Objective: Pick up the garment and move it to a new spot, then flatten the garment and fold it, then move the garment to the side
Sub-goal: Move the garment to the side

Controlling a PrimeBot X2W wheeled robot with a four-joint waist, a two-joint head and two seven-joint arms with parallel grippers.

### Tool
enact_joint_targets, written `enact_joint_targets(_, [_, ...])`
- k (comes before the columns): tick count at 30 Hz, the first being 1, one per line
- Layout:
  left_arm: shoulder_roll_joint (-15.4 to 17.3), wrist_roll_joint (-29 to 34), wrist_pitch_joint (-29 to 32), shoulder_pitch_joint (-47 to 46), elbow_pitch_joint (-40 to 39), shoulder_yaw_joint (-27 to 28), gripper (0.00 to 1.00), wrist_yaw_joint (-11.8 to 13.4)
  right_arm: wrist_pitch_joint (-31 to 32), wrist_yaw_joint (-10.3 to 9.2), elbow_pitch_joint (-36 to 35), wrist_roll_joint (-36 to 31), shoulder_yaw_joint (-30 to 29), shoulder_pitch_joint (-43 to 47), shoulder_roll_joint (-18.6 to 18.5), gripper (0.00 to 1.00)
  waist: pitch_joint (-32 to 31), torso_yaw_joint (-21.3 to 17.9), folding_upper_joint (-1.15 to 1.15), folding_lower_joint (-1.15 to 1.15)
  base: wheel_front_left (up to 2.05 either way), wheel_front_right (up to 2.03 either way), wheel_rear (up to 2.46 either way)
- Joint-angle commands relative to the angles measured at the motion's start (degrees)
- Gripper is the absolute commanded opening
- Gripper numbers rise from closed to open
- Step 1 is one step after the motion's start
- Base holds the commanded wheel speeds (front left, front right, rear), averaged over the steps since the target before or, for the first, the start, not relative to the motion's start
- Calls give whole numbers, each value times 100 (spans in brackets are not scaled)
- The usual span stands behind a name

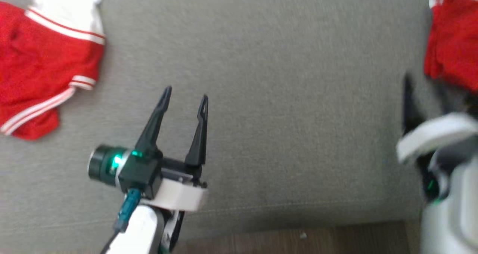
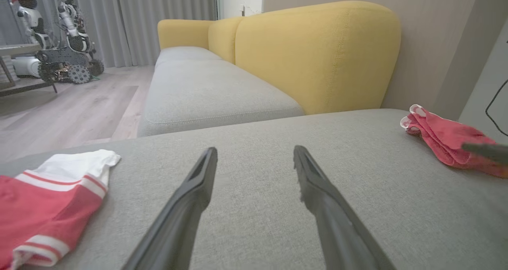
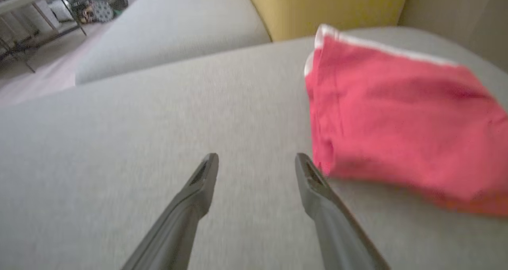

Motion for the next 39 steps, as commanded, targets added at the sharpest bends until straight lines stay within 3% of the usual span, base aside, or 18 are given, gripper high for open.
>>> enact_joint_targets(1, [-16, -31, -29, 28, -179, 130, 100, 54, -25, 35, -139, -82, 166, 110, 18, 100, -411, 282, 0, 0, 0, 0, 0])
enact_joint_targets(5, [-25, -103, -29, 302, -177, 149, 100, 140, -429, 35, 174, -62, 610, 475, 24, 100, -772, 471, 0, 0, 0, 0, 0])
enact_joint_targets(10, [-33, -251, -29, 655, -197, 429, 100, 254, -2122, 35, 326, -192, 1516, 697, 22, 100, -1226, 643, 0, 0, 0, 0, 0])
enact_joint_targets(13, [-35, -307, -29, 819, -225, 603, 100, 275, -2638, 35, 448, -263, 1719, 824, -23, 100, -1447, 693, 0, 0, 0, 0, 0])
enact_joint_targets(19, [-38, -264, -29, 1147, -321, 856, 100, 301, -2744, 35, -216, -531, 1934, 1267, -173, 100, -1798, 714, 0, 0, 0, 0, 0])
enact_joint_targets(23, [-28, -131, -29, 1370, -342, 913, 100, 188, -2746, 35, -523, -518, 1766, 1792, -131, 100, -2019, 665, 0, 0, 0, 0, 0])
enact_joint_targets(39, [2, 90, -29, 1736, -122, 1136, 100, 114, -2747, 35, -519, -381, 1924, 2161, -29, 100, -2251, 458, 0, 0, 0, 0, 0])
